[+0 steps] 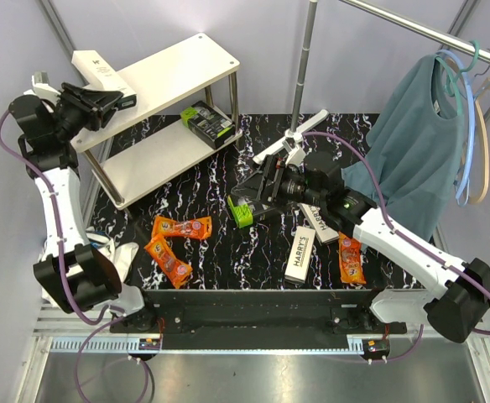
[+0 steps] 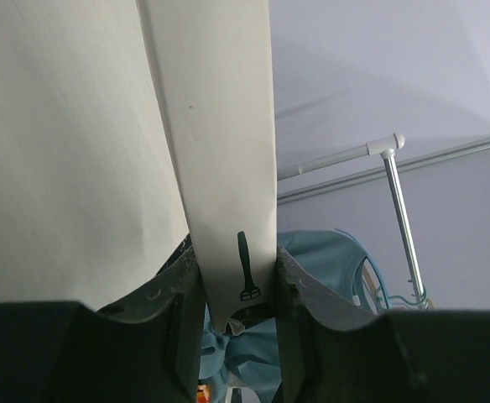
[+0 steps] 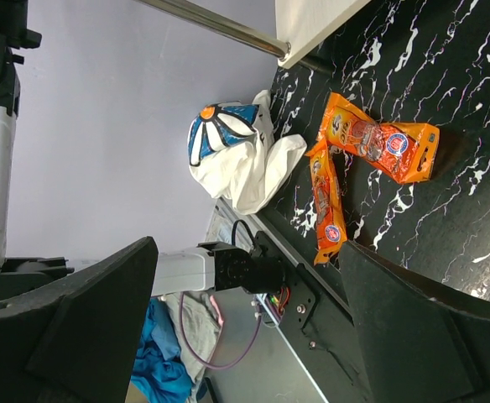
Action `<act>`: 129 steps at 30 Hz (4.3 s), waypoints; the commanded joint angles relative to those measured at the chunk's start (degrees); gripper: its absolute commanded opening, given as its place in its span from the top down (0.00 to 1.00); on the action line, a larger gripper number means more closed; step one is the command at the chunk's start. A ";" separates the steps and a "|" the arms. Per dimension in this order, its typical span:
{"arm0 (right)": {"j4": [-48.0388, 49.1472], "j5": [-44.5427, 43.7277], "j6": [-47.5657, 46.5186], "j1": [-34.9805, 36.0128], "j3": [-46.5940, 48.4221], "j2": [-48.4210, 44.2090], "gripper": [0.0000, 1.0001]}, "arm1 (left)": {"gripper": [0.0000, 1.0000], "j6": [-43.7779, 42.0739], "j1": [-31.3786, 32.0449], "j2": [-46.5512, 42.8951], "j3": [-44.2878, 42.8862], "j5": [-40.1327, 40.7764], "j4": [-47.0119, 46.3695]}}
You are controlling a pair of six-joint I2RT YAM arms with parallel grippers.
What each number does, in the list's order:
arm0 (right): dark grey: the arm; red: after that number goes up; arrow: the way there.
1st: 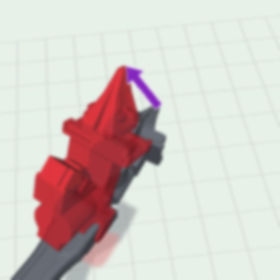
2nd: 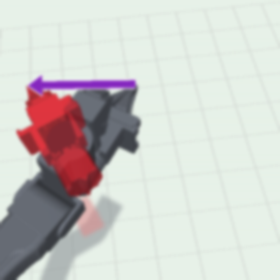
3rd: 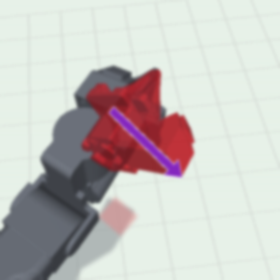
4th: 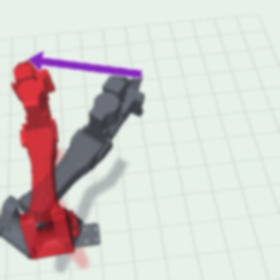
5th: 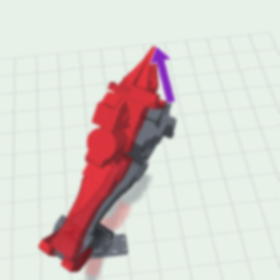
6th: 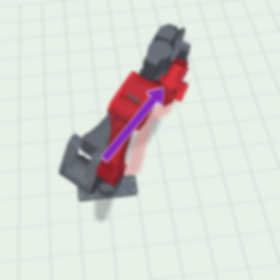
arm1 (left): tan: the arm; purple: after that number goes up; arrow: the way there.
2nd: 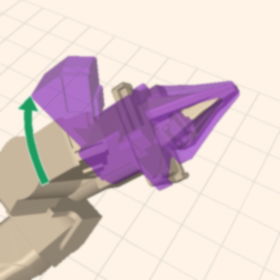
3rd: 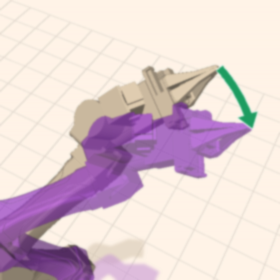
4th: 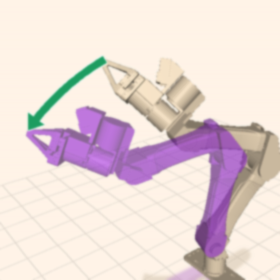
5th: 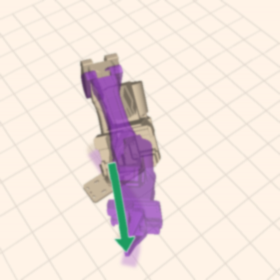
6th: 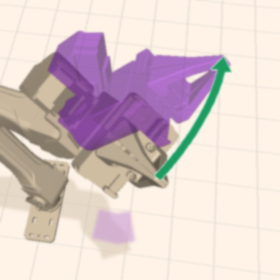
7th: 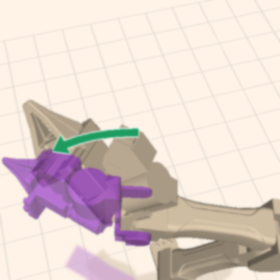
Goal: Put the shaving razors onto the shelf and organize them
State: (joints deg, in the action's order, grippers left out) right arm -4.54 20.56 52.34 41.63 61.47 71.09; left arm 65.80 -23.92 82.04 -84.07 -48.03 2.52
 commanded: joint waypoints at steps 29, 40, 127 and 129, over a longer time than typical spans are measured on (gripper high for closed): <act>4.01 0.71 1.01 0.30 -2.32 -3.59 0.00 | 0.12 -21.31 -2.00 -0.65 -11.11 10.58 28.13; 6.21 1.15 1.54 0.21 -3.03 -3.77 0.00 | 0.03 -28.18 -1.22 -5.13 -10.76 15.95 34.04; -37.92 -22.40 -2.85 -8.05 -6.10 23.22 0.45 | 0.01 -34.69 66.81 -12.78 25.45 50.14 38.17; -37.48 -21.97 -2.85 -7.96 -6.19 23.04 0.49 | 0.01 -34.51 66.73 -12.87 25.62 50.05 38.17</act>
State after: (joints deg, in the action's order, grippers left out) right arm -44.16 -2.87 50.00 33.91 55.48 95.13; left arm 30.50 42.57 70.85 -59.00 2.09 42.74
